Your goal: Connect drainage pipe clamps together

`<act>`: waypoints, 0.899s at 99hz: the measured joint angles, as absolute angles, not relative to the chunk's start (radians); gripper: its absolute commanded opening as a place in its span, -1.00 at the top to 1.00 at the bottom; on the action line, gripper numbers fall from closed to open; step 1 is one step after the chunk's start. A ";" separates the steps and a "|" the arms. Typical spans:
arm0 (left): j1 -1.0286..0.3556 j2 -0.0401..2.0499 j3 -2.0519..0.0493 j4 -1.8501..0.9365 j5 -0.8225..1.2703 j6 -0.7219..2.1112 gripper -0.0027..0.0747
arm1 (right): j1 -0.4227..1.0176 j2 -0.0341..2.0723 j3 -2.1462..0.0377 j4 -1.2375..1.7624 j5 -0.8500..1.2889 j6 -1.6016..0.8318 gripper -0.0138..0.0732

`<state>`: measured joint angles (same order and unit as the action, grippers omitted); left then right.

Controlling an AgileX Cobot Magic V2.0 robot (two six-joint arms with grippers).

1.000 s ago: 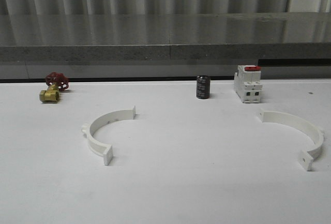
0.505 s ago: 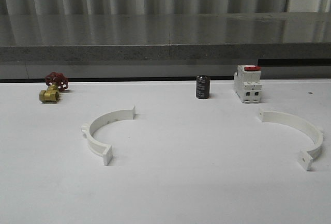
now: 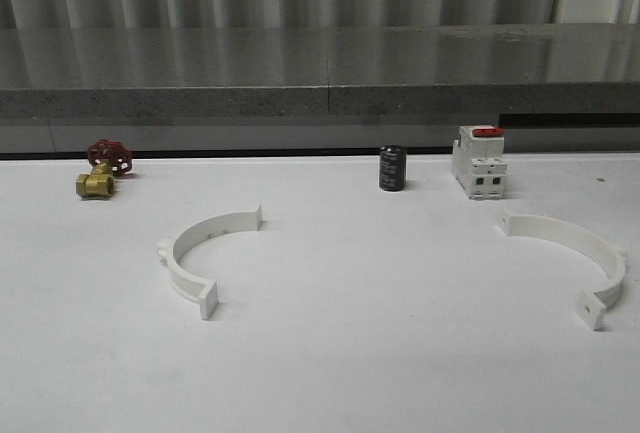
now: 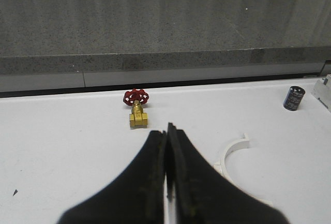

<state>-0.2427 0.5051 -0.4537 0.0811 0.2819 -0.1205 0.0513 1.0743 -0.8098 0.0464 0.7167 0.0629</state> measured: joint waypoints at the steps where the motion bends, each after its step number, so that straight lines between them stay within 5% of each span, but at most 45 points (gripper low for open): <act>1: -0.243 0.505 -0.454 0.081 0.282 -0.121 0.99 | 0.051 1.079 -0.810 0.046 0.717 0.063 -0.77; 89: -0.243 0.505 -0.454 0.081 0.282 -0.121 0.99 | 0.057 1.687 -1.063 0.077 0.635 0.039 -0.78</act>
